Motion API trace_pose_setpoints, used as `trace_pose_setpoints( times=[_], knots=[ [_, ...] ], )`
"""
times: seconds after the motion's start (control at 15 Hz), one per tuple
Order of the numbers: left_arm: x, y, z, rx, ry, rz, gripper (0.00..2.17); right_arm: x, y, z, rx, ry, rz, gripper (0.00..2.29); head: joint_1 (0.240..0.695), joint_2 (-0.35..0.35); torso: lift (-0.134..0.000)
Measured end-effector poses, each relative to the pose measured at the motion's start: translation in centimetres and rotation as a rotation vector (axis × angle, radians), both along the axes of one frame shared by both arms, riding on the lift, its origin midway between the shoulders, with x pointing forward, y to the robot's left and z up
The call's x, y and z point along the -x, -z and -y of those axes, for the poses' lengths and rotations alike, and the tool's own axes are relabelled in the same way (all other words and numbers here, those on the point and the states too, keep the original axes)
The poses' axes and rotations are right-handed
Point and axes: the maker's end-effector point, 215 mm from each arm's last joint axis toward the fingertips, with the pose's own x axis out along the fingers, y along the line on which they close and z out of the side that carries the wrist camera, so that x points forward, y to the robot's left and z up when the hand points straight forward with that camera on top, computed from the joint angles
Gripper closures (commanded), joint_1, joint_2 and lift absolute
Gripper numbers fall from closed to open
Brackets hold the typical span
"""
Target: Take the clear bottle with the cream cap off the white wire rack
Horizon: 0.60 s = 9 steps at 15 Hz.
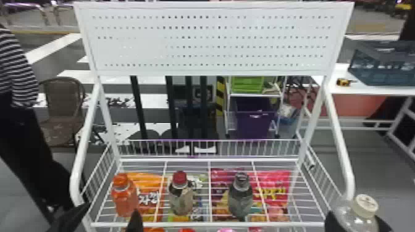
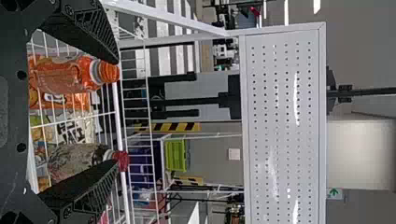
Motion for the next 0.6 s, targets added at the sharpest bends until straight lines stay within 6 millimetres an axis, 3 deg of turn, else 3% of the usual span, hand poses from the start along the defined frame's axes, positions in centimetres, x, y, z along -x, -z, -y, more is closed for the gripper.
trace_pose_setpoints(
  times=[0.27, 0.6],
  knots=[
    [-0.05, 0.10, 0.23, 0.004, 0.004, -0.002, 0.13, -0.21, -1.29, 0.35, -0.045, 0.032, 0.047, 1.86, 0.499, 0.000, 0.000],
    [-0.24, -0.02, 0.27, 0.007, 0.004, 0.000, 0.13, -0.41, -0.75, 0.59, -0.046, 0.035, 0.033, 1.86, 0.499, 0.000, 0.000]
  ],
)
